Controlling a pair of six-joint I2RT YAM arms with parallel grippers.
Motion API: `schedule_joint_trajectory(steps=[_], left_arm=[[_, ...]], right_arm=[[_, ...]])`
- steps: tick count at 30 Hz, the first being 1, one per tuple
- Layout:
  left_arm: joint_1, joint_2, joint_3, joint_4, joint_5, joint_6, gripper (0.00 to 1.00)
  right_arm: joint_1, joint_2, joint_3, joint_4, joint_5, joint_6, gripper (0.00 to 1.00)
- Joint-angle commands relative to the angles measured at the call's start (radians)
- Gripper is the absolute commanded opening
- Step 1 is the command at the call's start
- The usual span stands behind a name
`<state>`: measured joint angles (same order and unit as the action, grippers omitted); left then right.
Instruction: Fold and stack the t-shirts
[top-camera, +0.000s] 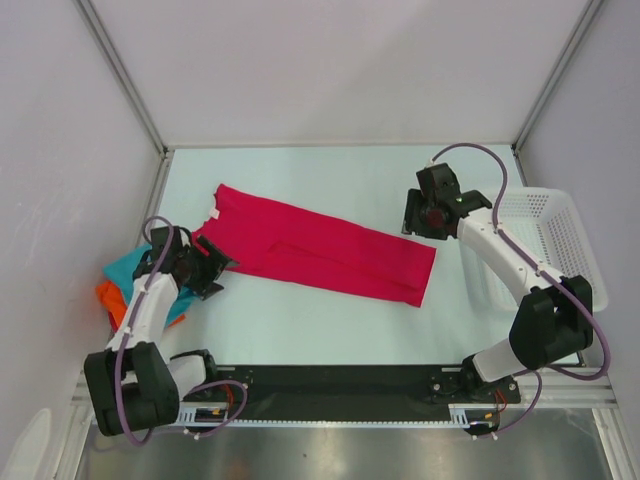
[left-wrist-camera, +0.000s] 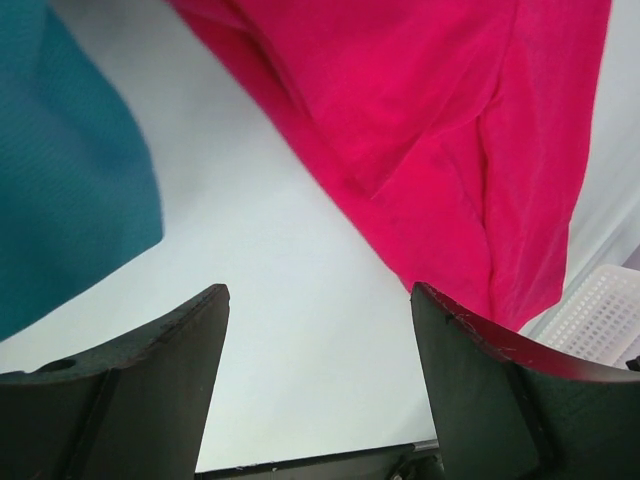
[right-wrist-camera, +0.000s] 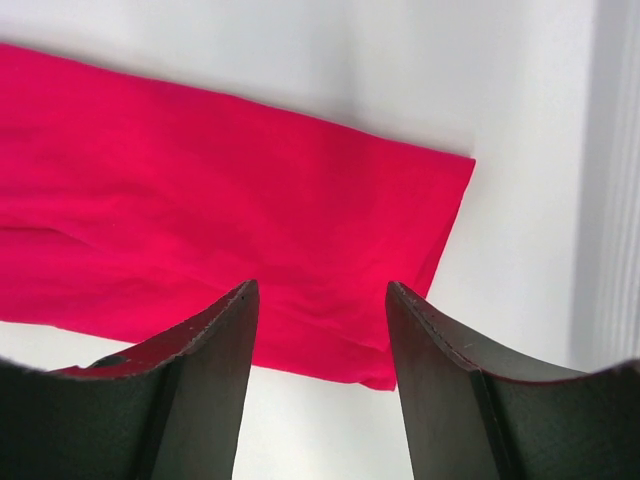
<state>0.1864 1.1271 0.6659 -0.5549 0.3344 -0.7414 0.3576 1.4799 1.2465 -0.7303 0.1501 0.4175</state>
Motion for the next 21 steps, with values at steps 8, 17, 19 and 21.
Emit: schedule_joint_trajectory(steps=[8, 17, 19, 21], left_arm=[[0.015, -0.208, 0.093, -0.1, -0.051, 0.071, 0.79], [0.013, -0.398, 0.045, -0.18, 0.005, 0.083, 0.78], [0.015, -0.444, 0.035, -0.207, 0.005, 0.086, 0.78], [0.013, -0.47, 0.031, -0.227, 0.017, 0.096, 0.78]], right_arm=[[-0.008, 0.135, 0.115, 0.131, -0.174, -0.034, 0.67], [0.06, 0.592, 0.517, 0.193, -0.492, -0.045, 0.71], [0.063, 0.657, 0.568, 0.215, -0.518, -0.045, 0.71], [0.064, 0.747, 0.602, 0.209, -0.518, -0.051, 0.71]])
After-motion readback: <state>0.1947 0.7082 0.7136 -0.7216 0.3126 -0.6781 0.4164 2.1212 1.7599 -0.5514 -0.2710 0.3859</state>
